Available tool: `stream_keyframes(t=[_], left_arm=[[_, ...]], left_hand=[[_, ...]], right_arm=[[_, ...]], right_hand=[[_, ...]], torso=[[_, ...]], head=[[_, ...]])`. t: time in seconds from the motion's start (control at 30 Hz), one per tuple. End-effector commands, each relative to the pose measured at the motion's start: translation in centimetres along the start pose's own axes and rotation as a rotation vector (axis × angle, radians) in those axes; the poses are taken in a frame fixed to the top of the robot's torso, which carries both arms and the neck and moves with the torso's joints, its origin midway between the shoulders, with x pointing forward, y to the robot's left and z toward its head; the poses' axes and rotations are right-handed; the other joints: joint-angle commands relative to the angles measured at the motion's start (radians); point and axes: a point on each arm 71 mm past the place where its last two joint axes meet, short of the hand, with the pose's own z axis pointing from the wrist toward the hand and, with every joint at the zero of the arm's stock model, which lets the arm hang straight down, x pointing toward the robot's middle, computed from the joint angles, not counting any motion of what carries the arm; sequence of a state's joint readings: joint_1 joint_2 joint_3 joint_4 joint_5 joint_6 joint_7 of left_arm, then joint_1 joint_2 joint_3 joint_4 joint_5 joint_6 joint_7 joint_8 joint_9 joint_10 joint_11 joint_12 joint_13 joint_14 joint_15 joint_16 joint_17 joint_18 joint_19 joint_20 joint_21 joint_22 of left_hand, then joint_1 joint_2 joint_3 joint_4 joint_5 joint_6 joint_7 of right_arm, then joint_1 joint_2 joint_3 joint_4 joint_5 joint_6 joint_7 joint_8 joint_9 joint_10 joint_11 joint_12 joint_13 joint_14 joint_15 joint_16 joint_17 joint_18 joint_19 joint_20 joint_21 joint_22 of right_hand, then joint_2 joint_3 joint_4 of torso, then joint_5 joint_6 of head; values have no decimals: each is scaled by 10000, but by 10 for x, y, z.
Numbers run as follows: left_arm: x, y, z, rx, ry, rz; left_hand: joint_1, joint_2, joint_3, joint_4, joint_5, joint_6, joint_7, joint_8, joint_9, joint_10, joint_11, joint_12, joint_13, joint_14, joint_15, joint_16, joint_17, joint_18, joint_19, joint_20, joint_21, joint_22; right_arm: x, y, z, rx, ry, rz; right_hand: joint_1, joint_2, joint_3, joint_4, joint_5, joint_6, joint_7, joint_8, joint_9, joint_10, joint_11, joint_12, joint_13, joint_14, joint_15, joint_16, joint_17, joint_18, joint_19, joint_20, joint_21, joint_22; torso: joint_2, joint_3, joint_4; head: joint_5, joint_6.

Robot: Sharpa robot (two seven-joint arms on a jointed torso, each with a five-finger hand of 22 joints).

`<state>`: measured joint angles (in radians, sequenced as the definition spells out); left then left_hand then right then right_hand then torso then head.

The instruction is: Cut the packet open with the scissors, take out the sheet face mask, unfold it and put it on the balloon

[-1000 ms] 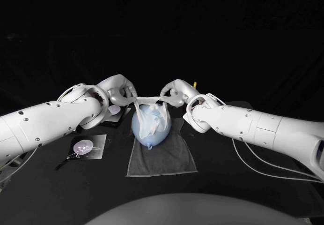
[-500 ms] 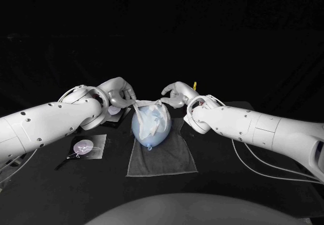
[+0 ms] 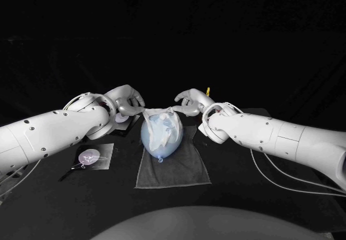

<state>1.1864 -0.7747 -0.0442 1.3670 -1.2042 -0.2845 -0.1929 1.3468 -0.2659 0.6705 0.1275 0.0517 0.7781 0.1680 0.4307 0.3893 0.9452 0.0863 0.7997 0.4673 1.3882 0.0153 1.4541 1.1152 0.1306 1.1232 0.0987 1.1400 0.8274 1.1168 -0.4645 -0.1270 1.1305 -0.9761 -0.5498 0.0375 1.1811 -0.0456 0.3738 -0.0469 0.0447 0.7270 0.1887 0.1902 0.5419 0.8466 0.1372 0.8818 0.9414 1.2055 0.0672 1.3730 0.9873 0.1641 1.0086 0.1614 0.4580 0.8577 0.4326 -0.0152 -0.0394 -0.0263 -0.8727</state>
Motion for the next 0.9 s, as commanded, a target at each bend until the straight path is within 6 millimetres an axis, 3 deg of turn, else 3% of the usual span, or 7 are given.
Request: stream_keyframes(t=[0.03,0.13,0.27,0.33,0.5,0.7,0.9], left_arm=[[0,5,-1,-458,96,-243],[-2,9,-2,-606,70,-280],[-4,15,-4,-757,-32,-420],[-6,17,-4,-793,-77,-490],[-9,20,-7,-754,-235,-699],[-14,20,-15,32,-698,-1958],[-15,19,-31,888,-974,-4474]], left_hand=[[32,-14,-310,25,-30,-430,178,-250,-162,-425,177,-179,-122,-274,157,-167,-573,214,-147,188,-204,-262],[110,37,-559,58,-28,-615,246,-342,-261,-645,260,-174,-172,-341,241,-177,-658,243,-199,290,-275,-343],[198,74,-951,171,-26,-987,348,-423,-394,-1369,414,-484,-418,-815,373,-434,-1520,350,-586,414,-673,-922],[254,76,-1156,233,-29,-1192,398,-408,-432,-1878,494,-841,-661,-1116,441,-625,-2123,393,-737,473,-841,-1154],[520,239,-1570,349,-24,-1405,504,-122,-432,-2135,622,-1233,-1125,-1215,552,-681,-2405,421,-797,596,-948,-1295],[792,423,-1379,364,-22,-1023,489,297,-382,-1836,597,-1252,-1377,-1277,538,-701,-2630,437,-786,598,-947,-1335],[839,463,-1129,378,-23,-214,207,863,-359,-823,280,-623,-1358,-1595,286,-986,-3364,553,-1150,399,-1361,-1950]], right_arm=[[-8,-4,-6,-57,-500,727],[-14,-8,-13,-142,-750,1089],[-22,-16,-25,-186,-1046,1623],[-25,-20,-31,-154,-1111,1840],[-30,-26,-44,-105,-994,2270],[-27,-32,-62,-42,-374,2690],[-15,-38,-80,94,433,3037]], right_hand=[[214,50,77,51,43,284,158,166,15,171,-128,-3,-261,262,-89,144,184,176,181,8,-36,-25],[305,91,138,101,41,484,117,272,-28,410,-190,67,-498,659,-156,348,554,187,397,-50,26,-16],[392,107,225,166,34,833,18,409,-132,889,-299,399,-692,1509,-275,827,1561,191,825,-173,248,83],[389,114,219,230,44,1035,-75,462,-223,2456,-393,2043,716,2225,-373,1252,2629,196,1218,-274,522,225],[422,133,237,316,46,1311,-187,502,-427,4222,-485,4049,2680,2928,-485,1643,3912,190,1637,-403,910,470],[471,218,310,360,38,1723,-351,607,-595,5586,-646,5419,4265,3420,-625,1878,5111,103,2137,-546,1747,1021],[561,197,374,271,45,1974,-452,594,-758,6661,-740,6381,5554,3653,-726,1978,5835,-108,2780,-654,3107,1904]], torso=[[6,-2,-5],[2,-3,-17],[-5,4,-10],[0,5,-5],[-7,0,-24],[9,3,-11],[6,7,-11]], head=[[38,1],[30,1],[65,1],[49,1],[37,1],[-24,1],[-57,1]])
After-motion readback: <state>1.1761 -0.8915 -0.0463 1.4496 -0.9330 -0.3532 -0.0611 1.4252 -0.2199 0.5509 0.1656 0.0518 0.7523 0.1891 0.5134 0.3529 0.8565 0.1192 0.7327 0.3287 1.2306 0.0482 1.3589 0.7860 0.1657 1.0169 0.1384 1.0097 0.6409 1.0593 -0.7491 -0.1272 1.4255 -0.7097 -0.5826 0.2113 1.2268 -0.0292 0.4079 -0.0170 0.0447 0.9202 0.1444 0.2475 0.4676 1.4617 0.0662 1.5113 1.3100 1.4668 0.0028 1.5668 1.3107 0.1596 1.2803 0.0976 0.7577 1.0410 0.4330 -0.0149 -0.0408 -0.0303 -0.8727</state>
